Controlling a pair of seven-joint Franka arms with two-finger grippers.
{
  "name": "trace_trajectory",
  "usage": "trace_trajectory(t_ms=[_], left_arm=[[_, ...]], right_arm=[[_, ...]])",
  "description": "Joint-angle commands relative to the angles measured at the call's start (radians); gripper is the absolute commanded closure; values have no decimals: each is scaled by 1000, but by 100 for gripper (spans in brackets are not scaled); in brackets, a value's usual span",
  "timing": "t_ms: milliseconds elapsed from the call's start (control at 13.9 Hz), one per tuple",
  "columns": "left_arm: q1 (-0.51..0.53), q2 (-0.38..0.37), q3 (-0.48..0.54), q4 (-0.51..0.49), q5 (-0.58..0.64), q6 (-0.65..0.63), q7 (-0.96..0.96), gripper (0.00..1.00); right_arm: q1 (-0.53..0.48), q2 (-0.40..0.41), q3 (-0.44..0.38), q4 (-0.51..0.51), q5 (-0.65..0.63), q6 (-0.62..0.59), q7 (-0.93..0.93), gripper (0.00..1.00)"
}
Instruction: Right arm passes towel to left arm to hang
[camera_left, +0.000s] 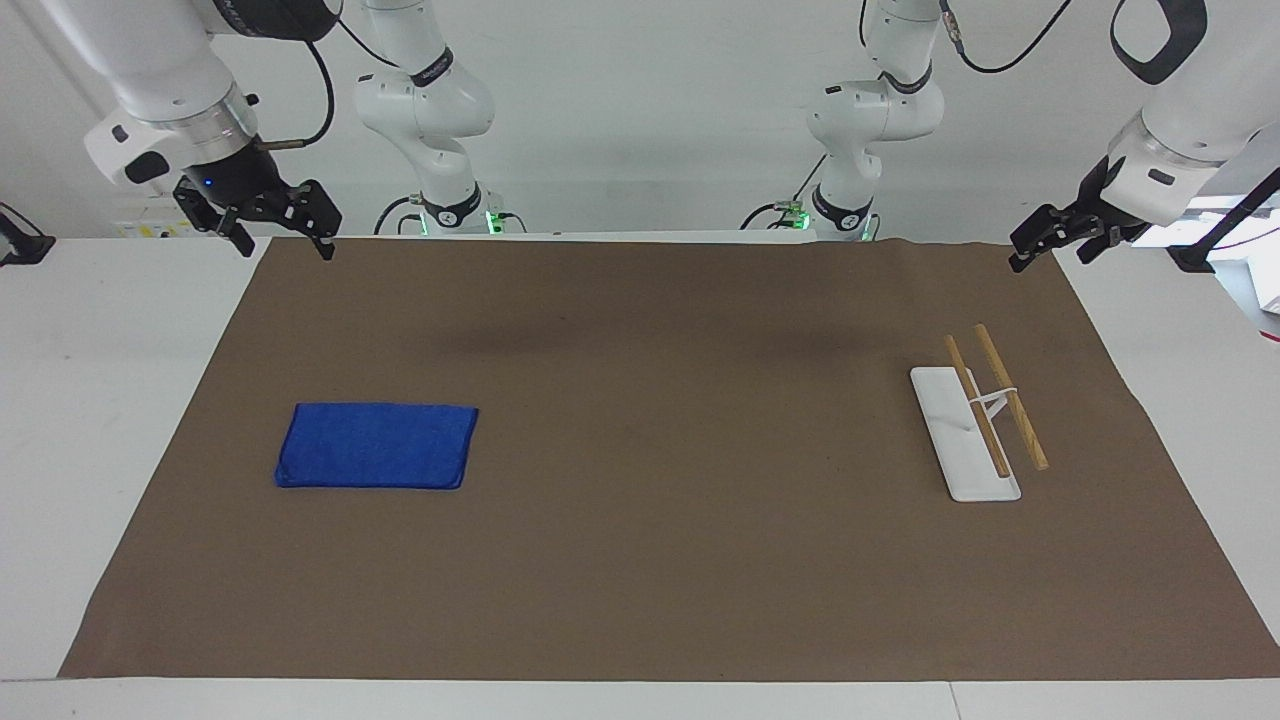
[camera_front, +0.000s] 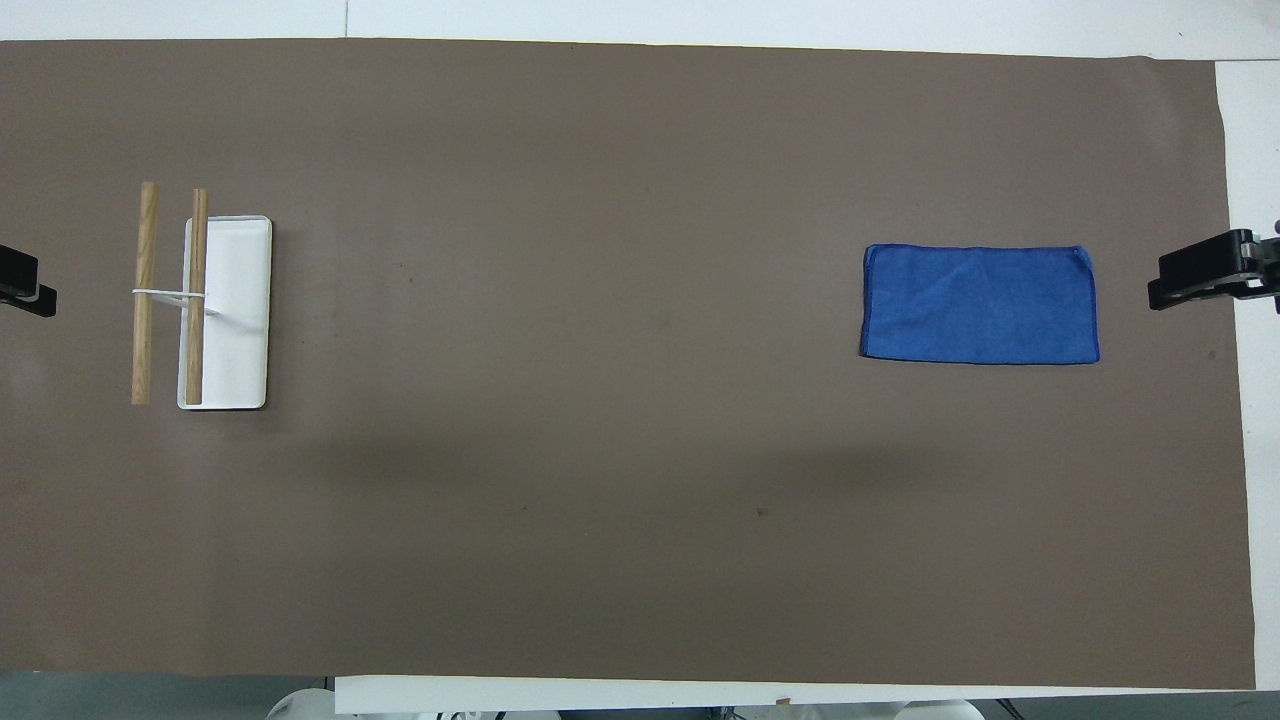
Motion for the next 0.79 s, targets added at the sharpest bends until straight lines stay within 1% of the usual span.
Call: trace_trajectory(t_ms=[0,359,431,503,647,719], left_arm=[[-13,-9,14,-10,-7,2,1,0],[-13,-9,14,-10,-7,2,1,0],[-11,-9,14,-10,-7,2,1,0],[-13,-9,14,-10,-7,3,1,0],[-11,-9,14,-10,-7,2,1,0],[-13,-9,14,-8,-7,3,1,0]], right_arm=[[-11,-28,3,-37,18,19,12,0],[-8,-31,2,-40,7,14,30,0],[1,-34,3,-38,-19,17,23,0],[1,-34,6,-43,-23,31,5,0],[-2,-18,8,-81,-22,108,-12,0],[-2,20,8,-92,-17,138,-12,0]])
